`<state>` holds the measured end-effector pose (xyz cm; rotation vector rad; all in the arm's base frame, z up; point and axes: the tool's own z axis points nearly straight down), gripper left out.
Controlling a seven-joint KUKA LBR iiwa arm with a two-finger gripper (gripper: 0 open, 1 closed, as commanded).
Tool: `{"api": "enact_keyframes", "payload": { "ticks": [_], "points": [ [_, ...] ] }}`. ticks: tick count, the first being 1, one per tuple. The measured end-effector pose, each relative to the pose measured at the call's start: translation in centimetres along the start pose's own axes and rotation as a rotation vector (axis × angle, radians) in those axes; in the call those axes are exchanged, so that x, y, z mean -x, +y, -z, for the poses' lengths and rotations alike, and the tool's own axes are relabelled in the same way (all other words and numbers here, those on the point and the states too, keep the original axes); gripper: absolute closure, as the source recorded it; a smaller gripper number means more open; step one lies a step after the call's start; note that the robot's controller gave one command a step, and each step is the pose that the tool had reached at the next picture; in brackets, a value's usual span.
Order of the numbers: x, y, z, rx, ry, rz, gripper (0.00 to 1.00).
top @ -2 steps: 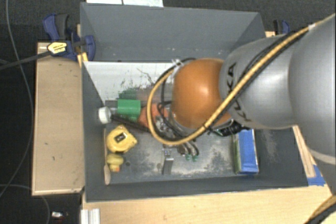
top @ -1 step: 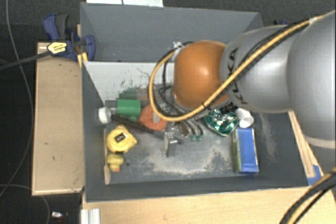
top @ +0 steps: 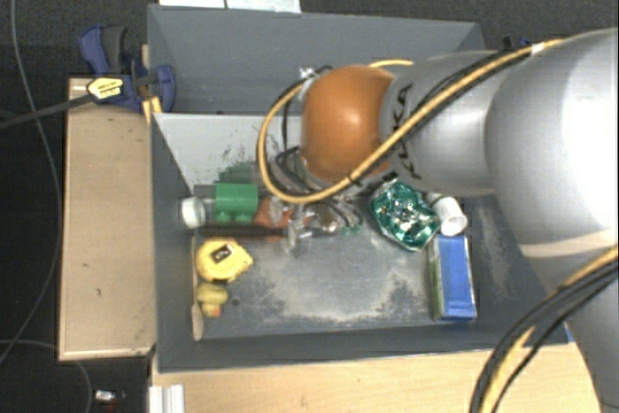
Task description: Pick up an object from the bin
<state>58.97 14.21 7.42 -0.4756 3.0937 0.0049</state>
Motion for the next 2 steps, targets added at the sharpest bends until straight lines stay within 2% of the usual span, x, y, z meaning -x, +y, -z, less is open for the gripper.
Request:
{"api": "enact_keyframes", "payload": {
  "ticks": [1, 2],
  "points": [
    [0.0, 0.0, 0.0, 0.0, 0.0, -0.002, 1.0],
    [-0.9, -0.5, 6.1, 0.001, 0.007, -0.011, 1.0]
  ]
}}
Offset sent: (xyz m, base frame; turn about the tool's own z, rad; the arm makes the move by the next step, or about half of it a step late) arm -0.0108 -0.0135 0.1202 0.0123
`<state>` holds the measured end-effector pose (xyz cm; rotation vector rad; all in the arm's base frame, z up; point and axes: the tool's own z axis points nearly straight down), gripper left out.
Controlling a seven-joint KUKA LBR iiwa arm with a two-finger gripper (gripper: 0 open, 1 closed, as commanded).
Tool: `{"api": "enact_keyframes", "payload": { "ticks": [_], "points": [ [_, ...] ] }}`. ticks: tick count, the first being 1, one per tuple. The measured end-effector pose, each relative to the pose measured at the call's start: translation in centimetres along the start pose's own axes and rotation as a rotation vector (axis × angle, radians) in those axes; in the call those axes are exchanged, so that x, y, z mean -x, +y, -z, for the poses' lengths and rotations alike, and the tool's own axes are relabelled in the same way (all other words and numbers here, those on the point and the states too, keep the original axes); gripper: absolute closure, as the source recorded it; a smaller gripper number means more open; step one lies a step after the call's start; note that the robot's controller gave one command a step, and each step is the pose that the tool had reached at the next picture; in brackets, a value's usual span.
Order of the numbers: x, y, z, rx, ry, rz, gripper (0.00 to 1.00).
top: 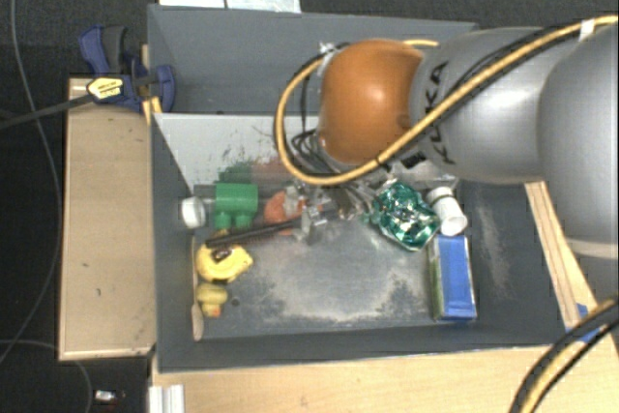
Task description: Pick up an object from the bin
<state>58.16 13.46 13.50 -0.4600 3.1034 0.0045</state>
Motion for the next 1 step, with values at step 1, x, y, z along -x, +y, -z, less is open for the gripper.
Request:
{"api": "enact_keyframes", "payload": {
  "ticks": [1],
  "points": [
    [-0.3, -0.61, 7.43, 0.0, -0.002, 0.009, 1.0]
  ]
}}
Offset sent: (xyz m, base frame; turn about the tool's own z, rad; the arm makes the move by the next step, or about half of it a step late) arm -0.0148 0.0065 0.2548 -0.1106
